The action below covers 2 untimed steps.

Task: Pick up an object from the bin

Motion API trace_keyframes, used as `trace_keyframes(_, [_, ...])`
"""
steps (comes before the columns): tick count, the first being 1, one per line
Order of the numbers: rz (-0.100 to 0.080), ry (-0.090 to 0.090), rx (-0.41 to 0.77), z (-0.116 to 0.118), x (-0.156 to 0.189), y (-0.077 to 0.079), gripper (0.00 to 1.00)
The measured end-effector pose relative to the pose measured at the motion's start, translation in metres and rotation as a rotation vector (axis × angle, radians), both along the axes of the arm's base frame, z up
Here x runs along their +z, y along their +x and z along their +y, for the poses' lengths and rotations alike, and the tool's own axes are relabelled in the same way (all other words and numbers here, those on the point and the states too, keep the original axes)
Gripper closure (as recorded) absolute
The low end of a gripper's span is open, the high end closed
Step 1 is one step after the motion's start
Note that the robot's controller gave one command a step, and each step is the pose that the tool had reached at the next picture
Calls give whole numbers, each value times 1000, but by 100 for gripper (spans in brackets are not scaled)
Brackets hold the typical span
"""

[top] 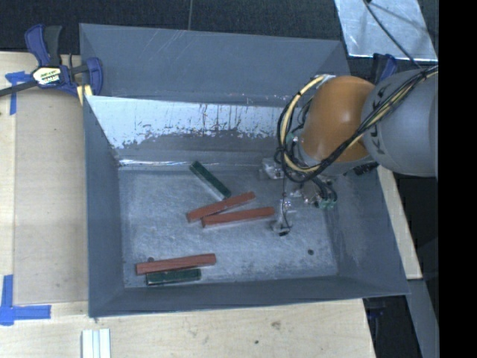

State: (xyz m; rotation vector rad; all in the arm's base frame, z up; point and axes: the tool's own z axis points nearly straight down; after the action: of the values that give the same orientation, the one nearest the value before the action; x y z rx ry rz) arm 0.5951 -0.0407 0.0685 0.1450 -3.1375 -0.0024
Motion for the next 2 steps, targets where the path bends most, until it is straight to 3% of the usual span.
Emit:
trace_keyframes(1, [-6,-2,-1,-2,3,2,100])
trace_keyframes(2, [-4,-2,0,-2,2,1,0])
